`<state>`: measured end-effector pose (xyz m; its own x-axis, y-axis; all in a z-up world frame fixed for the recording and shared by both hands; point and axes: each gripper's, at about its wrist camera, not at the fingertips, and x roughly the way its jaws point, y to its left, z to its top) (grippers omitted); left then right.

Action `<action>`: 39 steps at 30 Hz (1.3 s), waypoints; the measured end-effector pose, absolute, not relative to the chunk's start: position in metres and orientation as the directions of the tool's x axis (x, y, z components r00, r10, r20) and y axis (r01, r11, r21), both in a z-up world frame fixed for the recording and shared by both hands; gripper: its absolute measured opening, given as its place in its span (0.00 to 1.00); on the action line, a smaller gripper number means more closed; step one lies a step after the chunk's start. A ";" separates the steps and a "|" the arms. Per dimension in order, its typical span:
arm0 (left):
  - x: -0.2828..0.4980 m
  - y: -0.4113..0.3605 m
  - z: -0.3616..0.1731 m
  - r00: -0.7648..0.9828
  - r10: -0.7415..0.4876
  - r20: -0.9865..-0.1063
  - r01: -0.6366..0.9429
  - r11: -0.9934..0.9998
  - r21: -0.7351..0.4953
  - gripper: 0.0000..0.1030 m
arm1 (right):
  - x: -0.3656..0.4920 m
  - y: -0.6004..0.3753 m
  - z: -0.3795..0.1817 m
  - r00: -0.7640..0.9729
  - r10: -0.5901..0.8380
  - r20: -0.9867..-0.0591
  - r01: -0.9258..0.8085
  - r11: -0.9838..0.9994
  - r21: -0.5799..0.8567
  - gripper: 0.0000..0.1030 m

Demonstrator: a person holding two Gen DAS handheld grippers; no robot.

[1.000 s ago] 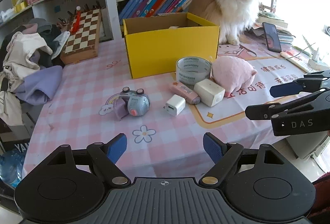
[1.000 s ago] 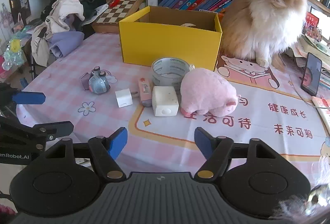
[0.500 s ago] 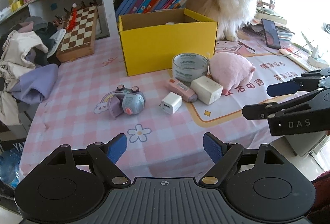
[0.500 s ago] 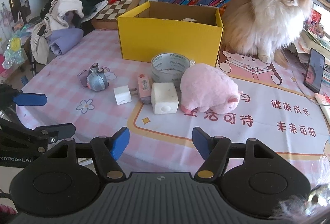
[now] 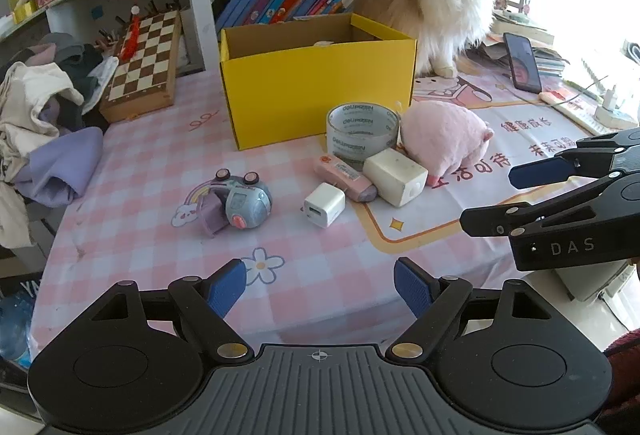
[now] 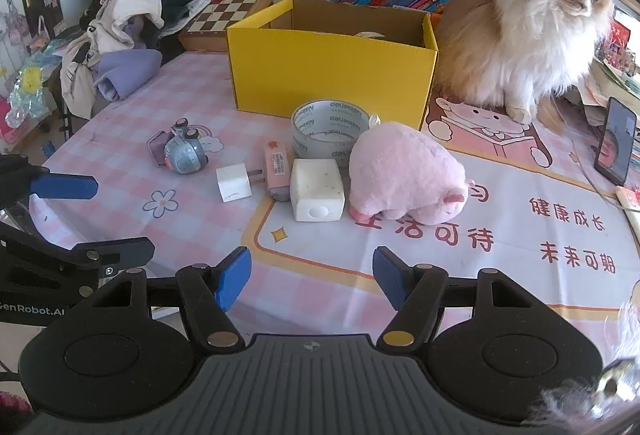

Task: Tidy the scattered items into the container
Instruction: 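Move both tools down toward the white charger and white soap bar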

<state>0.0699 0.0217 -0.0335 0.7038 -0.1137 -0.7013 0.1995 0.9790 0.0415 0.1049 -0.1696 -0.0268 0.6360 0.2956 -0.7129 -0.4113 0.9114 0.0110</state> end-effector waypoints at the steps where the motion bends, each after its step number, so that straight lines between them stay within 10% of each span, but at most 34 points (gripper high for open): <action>1: 0.070 0.022 -0.034 0.704 -0.115 -0.701 0.199 0.979 0.039 0.81 | 0.105 -0.169 -0.027 0.636 0.297 -0.713 -0.413 0.911 0.011 0.64; 39: 0.089 0.019 -0.036 0.697 -0.133 -0.705 0.206 0.978 0.019 0.80 | 0.136 -0.164 -0.028 0.607 0.314 -0.730 -0.451 0.892 0.009 0.63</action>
<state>0.0889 0.0186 -0.0363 0.6969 -0.1335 -0.7046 0.2065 0.9783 0.0189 0.1362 -0.1642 -0.0279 0.6072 0.3139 -0.7299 -0.4510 0.8925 0.0087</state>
